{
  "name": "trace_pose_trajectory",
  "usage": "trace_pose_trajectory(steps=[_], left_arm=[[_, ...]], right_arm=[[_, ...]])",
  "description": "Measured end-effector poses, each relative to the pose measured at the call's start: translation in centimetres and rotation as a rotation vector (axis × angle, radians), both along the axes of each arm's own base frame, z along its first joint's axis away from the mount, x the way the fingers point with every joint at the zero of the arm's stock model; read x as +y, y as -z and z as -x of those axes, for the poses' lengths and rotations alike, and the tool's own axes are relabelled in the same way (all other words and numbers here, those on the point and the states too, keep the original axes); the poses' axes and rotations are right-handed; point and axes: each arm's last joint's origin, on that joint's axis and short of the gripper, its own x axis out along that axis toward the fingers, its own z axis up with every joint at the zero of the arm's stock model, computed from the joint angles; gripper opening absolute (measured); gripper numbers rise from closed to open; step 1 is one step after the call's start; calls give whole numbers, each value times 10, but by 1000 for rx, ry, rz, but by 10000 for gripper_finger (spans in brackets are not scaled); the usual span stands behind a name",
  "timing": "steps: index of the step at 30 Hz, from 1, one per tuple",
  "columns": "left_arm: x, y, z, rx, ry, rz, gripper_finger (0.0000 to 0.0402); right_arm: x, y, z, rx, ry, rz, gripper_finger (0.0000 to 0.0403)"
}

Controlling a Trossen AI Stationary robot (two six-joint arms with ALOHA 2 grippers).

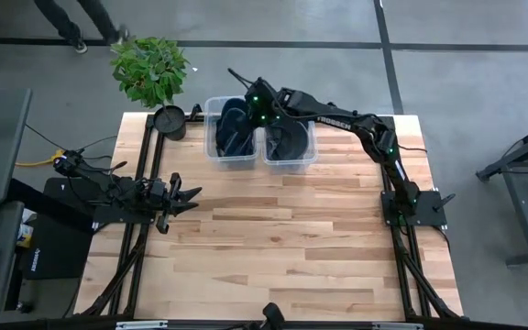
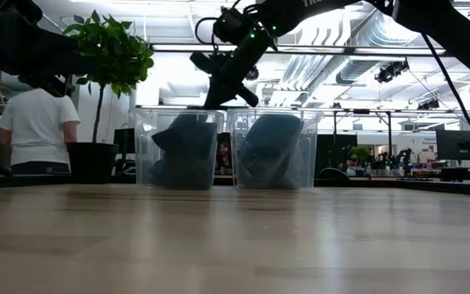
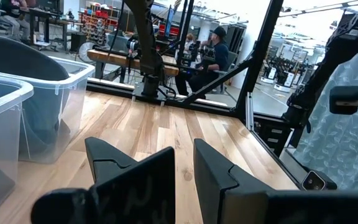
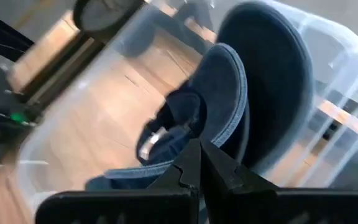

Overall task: Pick & Place hat
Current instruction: Put the blue cap into the left transparent bin, then return to Home Position

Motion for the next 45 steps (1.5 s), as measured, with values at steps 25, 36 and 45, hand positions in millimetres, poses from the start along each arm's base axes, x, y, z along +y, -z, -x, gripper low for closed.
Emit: trace_pose_trajectory(steps=[25,36,45], left_arm=[[0,0,0,1,0,0,0],[0,0,0,0,1,0,0],[0,0,0,0,1,0,0]], right_arm=[[7,-42,17,-86,-54,46,0],[79,-124,69,-20,-223,304,0],[148,-90,106,-204,-351,318,0]])
